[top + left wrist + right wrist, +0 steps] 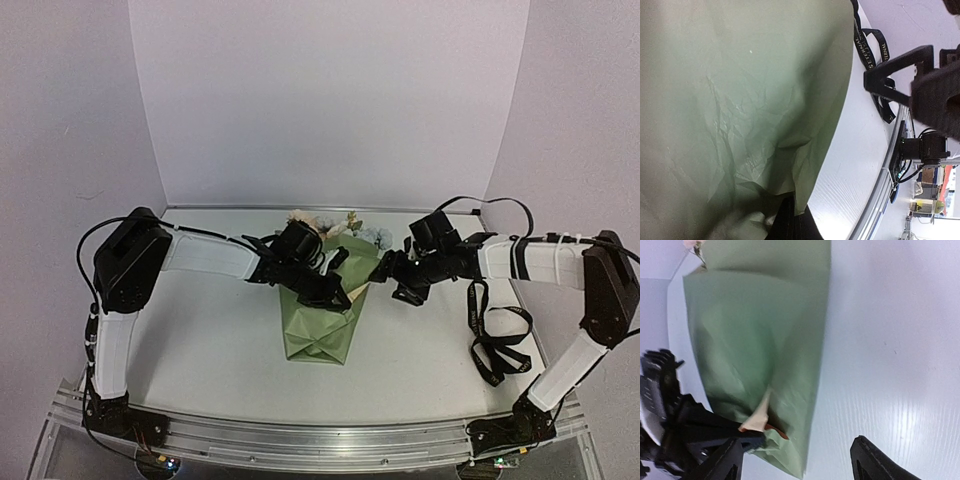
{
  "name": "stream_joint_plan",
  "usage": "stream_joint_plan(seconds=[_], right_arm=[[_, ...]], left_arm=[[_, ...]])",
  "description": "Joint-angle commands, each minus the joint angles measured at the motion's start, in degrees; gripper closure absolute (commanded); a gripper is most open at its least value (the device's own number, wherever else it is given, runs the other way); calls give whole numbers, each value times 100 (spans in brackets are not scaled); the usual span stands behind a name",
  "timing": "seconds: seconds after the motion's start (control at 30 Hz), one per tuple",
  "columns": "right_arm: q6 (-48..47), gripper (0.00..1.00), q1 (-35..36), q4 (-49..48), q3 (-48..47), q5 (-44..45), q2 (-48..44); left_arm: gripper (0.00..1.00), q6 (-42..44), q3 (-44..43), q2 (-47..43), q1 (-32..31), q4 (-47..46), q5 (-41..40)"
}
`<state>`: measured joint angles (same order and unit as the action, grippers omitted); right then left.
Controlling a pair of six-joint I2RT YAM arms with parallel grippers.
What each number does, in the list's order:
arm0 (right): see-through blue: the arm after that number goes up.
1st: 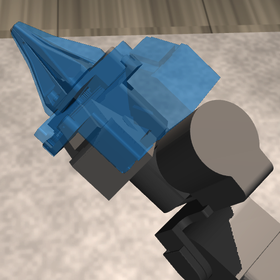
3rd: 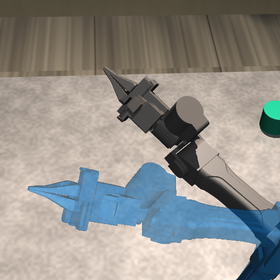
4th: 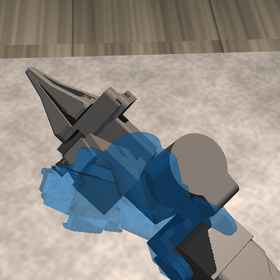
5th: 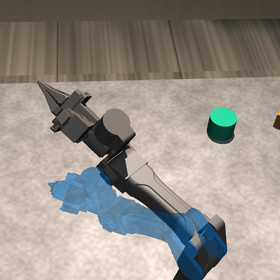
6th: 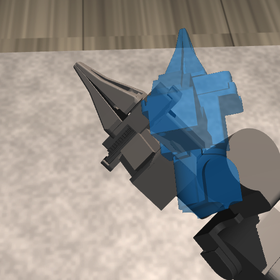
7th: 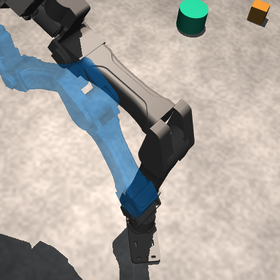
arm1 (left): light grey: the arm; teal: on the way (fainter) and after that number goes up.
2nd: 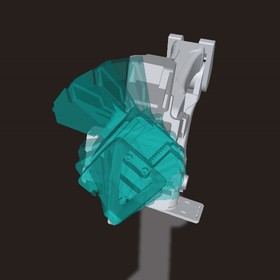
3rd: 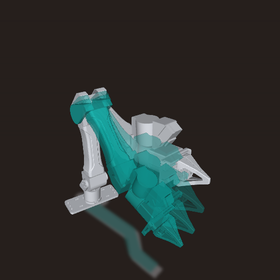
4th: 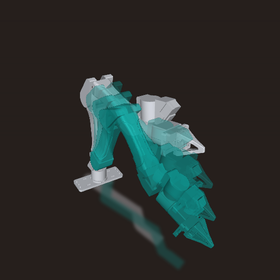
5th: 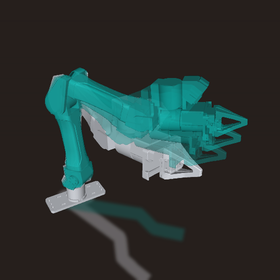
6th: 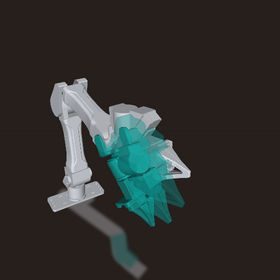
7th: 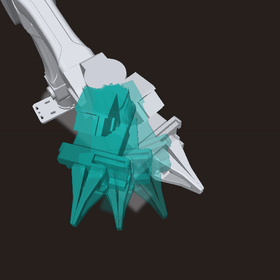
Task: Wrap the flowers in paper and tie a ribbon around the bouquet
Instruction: Fold the two-thirds-folded wrapping paper at the center of the board, then press the fold line on the folded wrapping paper.
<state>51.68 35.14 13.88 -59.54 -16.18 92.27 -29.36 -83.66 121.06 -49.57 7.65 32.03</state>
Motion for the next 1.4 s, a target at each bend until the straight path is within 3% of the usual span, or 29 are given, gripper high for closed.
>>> stream_joint_plan(seconds=[0.0,0.1,0.3,0.43,0.47,0.53,0.67,0.83,1.03,1.37], right_arm=[[165,23,-59,-229,-555,-237,419],[262,30,-104,-305,-831,-295,806],[429,59,-236,-435,-1329,-482,1484],[343,95,-329,-445,-1549,-517,1678],[276,100,-348,-442,-1593,-531,1719],[85,100,-386,-440,-1659,-559,1785],[-308,100,-414,-456,-1792,-784,1946],[-651,100,-411,-548,-1672,-742,1956],[-900,100,-411,-701,-1133,-362,1696],[-895,100,-411,-1056,-719,-130,1657]], left_arm=[[98,92,-228,23,81,28,140],[98,122,-239,5,97,22,167],[96,180,-325,36,105,106,223],[78,187,-209,-166,113,92,171],[72,159,-143,-285,127,70,138],[62,62,38,-599,192,-39,116],[57,-247,575,-1232,504,-187,181],[70,-499,1403,-1611,798,-297,348],[87,-763,2009,-1388,896,-505,730],[93,-905,2261,-907,926,-445,703]])
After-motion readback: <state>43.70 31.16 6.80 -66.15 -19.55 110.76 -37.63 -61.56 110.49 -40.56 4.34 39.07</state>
